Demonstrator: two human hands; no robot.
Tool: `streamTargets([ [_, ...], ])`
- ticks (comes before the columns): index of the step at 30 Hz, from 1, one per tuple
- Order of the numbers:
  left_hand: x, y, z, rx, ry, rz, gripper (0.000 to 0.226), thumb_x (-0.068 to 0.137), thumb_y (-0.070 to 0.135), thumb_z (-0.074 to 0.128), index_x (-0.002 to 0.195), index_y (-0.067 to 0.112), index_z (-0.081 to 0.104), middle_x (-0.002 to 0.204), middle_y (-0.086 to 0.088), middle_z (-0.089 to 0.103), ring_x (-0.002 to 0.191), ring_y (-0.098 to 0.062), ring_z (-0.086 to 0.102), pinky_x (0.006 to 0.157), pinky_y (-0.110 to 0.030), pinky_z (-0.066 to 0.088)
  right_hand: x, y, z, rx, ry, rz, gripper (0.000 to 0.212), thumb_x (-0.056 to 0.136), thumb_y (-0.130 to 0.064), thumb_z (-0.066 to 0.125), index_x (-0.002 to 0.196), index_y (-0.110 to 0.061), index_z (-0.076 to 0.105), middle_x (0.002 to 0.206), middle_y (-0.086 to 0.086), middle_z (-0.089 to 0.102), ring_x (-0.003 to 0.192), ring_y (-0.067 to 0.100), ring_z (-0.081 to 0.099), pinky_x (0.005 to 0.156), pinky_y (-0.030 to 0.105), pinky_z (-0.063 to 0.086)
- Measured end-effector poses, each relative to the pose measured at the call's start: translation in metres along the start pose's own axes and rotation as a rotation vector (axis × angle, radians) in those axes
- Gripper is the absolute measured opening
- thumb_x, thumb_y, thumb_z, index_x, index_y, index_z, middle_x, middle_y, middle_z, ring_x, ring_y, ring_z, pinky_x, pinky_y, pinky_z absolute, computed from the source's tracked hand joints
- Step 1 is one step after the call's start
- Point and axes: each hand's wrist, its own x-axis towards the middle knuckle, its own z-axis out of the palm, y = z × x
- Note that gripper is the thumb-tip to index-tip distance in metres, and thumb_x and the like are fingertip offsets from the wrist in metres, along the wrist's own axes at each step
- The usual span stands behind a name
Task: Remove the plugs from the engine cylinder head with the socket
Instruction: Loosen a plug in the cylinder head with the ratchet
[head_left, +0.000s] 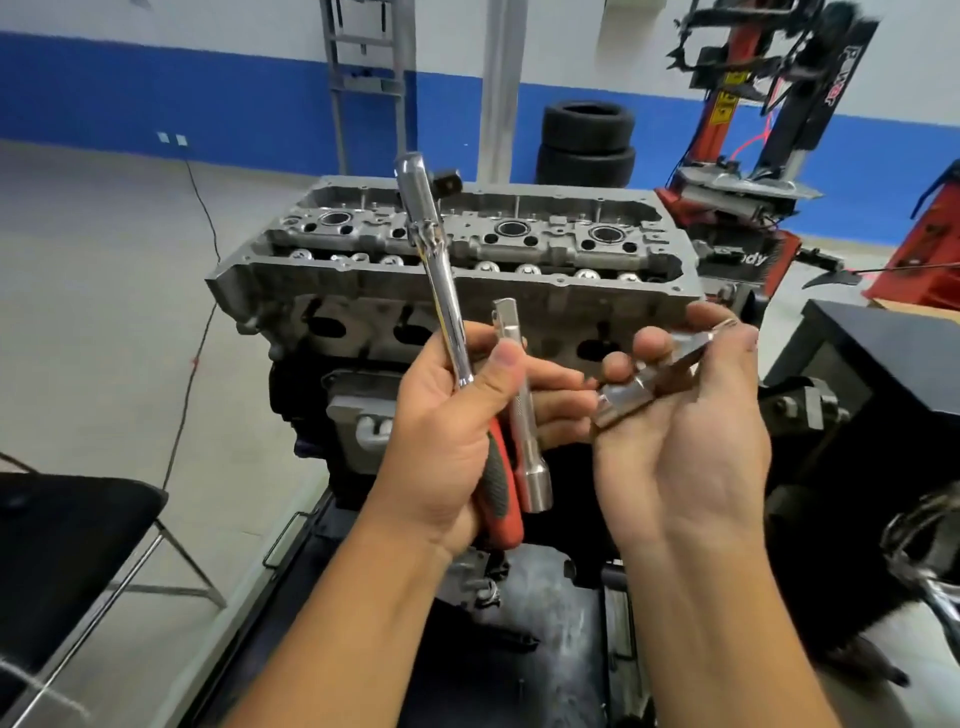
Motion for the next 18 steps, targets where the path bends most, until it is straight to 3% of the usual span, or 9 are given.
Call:
streamTargets([
  [4, 0.0, -0.014, 0.015, -0.106, 0.073, 0.048, 0.028, 0.09, 0.019, 0.068, 0.108, 0.009, 0.049, 0.091, -0.025, 0.076, 0.078, -0.031, 0.079, 0.065, -0.035, 0.063, -0.001, -0.001, -0.014, -0.47, -0.055, -0.16, 0.023, 0.087, -0.045, 0.073, 0.078, -0.027, 0.062, 0.061, 0.007, 0.049, 0.05, 0.023, 0.039, 0.048, 0.029, 0.031],
  [6, 0.002, -0.018, 0.019, -0.128, 0.104, 0.076, 0.028, 0.089, 0.017, 0.069, 0.108, 0.01, 0.05, 0.096, -0.026, 0.076, 0.083, -0.031, 0.079, 0.069, -0.036, 0.063, -0.002, 0.001, -0.028, -0.768, -0.177, -0.246, 0.036, 0.076, -0.051, 0.077, 0.073, -0.019, 0.062, 0.059, 0.021, 0.047, 0.05, 0.028, 0.037, 0.048, 0.032, 0.033],
  [8, 0.005, -0.019, 0.02, -0.145, 0.103, 0.092, 0.029, 0.091, 0.017, 0.068, 0.112, 0.01, 0.05, 0.101, -0.026, 0.076, 0.091, -0.033, 0.079, 0.072, -0.037, 0.063, -0.002, 0.002, -0.038, -0.921, -0.39, -0.199, 0.039, 0.074, -0.055, 0.076, 0.069, -0.019, 0.064, 0.054, 0.012, 0.052, 0.05, 0.014, 0.043, 0.049, 0.025, 0.036],
  [10, 0.007, -0.02, 0.019, -0.122, 0.086, 0.105, 0.028, 0.094, 0.015, 0.066, 0.116, 0.008, 0.051, 0.109, -0.025, 0.076, 0.101, -0.035, 0.077, 0.08, -0.037, 0.063, -0.002, 0.002, -0.041, -0.887, -0.595, -0.084, 0.041, 0.083, -0.052, 0.073, 0.064, -0.017, 0.062, 0.051, 0.0, 0.054, 0.048, 0.005, 0.046, 0.048, 0.017, 0.036],
  [13, 0.006, -0.02, 0.012, -0.017, 0.025, 0.085, 0.03, 0.096, 0.015, 0.064, 0.122, 0.006, 0.054, 0.121, -0.023, 0.074, 0.117, -0.036, 0.072, 0.094, -0.042, 0.06, -0.004, 0.001, -0.042, -0.698, -0.771, 0.05, 0.038, 0.1, -0.037, 0.068, 0.066, -0.019, 0.062, 0.052, 0.005, 0.061, 0.044, 0.008, 0.053, 0.048, 0.016, 0.04],
  [16, 0.003, -0.017, 0.001, 0.12, -0.037, 0.052, 0.03, 0.095, 0.016, 0.064, 0.124, 0.012, 0.059, 0.122, -0.018, 0.074, 0.112, -0.032, 0.073, 0.089, -0.043, 0.062, -0.009, -0.001, -0.042, -0.603, -0.631, 0.106, 0.031, 0.091, -0.045, 0.072, 0.071, -0.022, 0.065, 0.053, 0.001, 0.055, 0.037, 0.007, 0.043, 0.04, 0.017, 0.033],
  [18, 0.002, -0.014, -0.005, 0.226, -0.044, 0.039, 0.03, 0.096, 0.013, 0.059, 0.125, 0.019, 0.059, 0.114, -0.016, 0.077, 0.098, -0.029, 0.075, 0.081, -0.038, 0.063, -0.006, -0.005, -0.044, -0.466, -0.462, 0.128, 0.042, 0.08, -0.06, 0.079, 0.077, -0.02, 0.066, 0.062, 0.007, 0.056, 0.037, 0.013, 0.037, 0.041, 0.02, 0.029],
])
